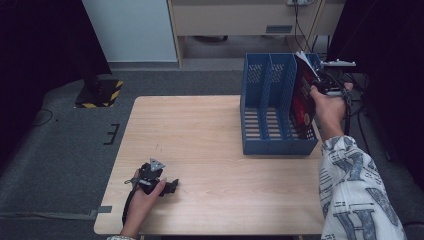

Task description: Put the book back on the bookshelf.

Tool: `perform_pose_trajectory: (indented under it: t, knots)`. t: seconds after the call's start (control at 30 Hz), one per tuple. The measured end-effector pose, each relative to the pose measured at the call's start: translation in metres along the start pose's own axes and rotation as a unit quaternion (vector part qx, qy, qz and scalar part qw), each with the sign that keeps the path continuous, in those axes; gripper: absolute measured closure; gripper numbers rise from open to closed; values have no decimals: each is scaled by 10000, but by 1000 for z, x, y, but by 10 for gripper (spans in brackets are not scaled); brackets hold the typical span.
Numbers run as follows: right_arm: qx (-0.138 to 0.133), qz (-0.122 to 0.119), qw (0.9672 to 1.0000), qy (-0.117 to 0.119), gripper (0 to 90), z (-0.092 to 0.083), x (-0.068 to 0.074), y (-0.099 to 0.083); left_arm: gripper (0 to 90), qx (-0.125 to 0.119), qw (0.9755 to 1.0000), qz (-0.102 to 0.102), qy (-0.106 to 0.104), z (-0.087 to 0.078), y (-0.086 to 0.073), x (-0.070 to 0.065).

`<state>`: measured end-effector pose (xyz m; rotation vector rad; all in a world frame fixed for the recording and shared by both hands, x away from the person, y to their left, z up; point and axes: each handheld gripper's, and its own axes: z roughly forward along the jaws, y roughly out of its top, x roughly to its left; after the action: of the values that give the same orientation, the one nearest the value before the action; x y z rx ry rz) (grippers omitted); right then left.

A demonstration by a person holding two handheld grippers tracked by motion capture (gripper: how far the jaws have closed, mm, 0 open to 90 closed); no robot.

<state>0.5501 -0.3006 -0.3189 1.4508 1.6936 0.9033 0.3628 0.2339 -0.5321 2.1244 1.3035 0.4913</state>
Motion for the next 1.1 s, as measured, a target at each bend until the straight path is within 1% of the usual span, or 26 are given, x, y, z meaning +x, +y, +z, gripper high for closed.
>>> perform_pose_trajectory:
  t: [0.1,0.2,0.37,0.5,0.63,0.7,0.8,0.93,1.1]
  knots:
    - [-1,7,10000,38,868,0,4,0,0,-2,10000,-6,4,0,0,0]
    - [-8,-60,9999,104,860,0,8,0,0,2,10000,-2,5,0,0,0]
    - [-58,-82,9996,268,828,0,12,0,0,12,10000,5,-5,0,0,0]
    - [-102,-69,9994,314,794,0,15,1,0,10,10000,2,-2,0,0,0]
    - [-102,-114,9993,338,749,0,16,1,0,14,10000,2,-4,0,0,0]
    - [-101,-57,9993,352,727,-1,17,1,0,21,10000,3,-5,0,1,0]
    - [-123,-52,9992,379,681,-2,16,1,0,19,10000,2,-7,0,1,0]
    - [-126,-23,9990,425,647,-3,18,1,0,6,10000,7,-7,0,0,0]
    - [-181,-33,9987,479,563,-4,23,2,0,17,10000,28,-11,0,1,-1]
